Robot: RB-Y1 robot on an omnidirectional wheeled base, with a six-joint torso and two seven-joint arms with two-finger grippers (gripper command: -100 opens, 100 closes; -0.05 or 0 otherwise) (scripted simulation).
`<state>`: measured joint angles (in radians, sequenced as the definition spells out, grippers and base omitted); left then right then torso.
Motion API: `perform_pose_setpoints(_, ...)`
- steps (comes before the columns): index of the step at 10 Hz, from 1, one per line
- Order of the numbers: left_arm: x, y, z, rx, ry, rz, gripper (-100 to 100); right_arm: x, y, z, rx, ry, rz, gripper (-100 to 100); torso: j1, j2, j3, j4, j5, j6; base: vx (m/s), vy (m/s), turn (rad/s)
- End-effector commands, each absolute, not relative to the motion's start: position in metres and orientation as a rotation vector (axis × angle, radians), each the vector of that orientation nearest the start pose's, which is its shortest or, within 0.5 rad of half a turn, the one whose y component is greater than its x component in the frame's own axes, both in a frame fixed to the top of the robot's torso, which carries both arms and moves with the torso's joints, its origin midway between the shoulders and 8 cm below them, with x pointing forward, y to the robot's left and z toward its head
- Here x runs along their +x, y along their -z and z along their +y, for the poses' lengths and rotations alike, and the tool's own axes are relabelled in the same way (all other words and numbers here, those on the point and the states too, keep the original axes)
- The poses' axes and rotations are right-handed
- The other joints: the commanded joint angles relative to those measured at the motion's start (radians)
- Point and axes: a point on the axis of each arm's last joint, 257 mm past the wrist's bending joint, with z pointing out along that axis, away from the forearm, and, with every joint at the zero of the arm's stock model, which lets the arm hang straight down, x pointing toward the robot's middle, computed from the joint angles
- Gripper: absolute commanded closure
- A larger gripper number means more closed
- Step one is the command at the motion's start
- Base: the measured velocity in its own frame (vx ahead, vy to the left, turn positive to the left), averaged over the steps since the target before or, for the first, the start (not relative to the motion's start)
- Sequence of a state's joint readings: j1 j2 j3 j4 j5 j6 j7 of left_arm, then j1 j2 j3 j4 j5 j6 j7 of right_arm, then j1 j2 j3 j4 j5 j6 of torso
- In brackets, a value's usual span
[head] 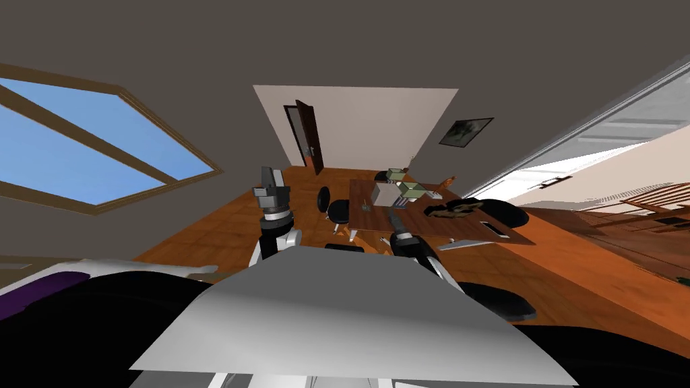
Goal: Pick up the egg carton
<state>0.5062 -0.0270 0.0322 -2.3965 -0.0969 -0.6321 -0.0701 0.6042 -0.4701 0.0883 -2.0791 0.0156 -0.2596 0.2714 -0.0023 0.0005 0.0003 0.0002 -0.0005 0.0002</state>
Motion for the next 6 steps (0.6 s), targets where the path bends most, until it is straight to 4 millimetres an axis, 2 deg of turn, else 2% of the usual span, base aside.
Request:
perform_pose_setpoints(1, 0.292, -0.093, 0.266, -0.393, 1.185, 0.495, 0, 0.366, 0.207, -0.276, 0.499, -0.817, 1.542, -100, 0.0, 0.0, 0.0, 0.0, 0.0, 0.0, -0.026, -0.024, 0.432)
perform_pose_setpoints(2, 0.292, -0.093, 0.266, -0.393, 1.185, 0.495, 0, 0.36, 0.231, -0.28, 0.485, -0.77, 1.615, -100, 0.0, 0.0, 0.0, 0.0, 0.0, 0.0, -0.036, -0.027, 0.471)
perform_pose_setpoints(3, 0.292, -0.093, 0.266, -0.393, 1.185, 0.495, 0, 0.36, 0.231, -0.281, 0.467, -0.764, 1.627, -100, 0.0, 0.0, 0.0, 0.0, 0.0, 0.0, -0.033, -0.023, 0.234)
perform_pose_setpoints(4, 0.292, -0.093, 0.266, -0.393, 1.184, 0.495, 0, 0.352, 0.255, -0.287, 0.439, -0.711, 1.708, -100, 0.0, 0.001, 0.0, 0.0, 0.0, 0.001, -0.04, -0.018, 0.397)
perform_pose_setpoints(5, 0.292, -0.093, 0.266, -0.393, 1.185, 0.495, 0, 0.352, 0.255, -0.287, 0.439, -0.711, 1.708, -100, 0.0, 0.001, 0.0, 0.0, 0.0, 0.0, -0.032, -0.022, 0.196)
perform_pose_setpoints(6, 0.292, -0.093, 0.266, -0.393, 1.184, 0.495, 0, 0.342, 0.279, -0.294, 0.408, -0.655, 1.788, -100, 0.0, 0.0, 0.0, 0.0, 0.0, 0.001, -0.034, -0.013, 0.319)
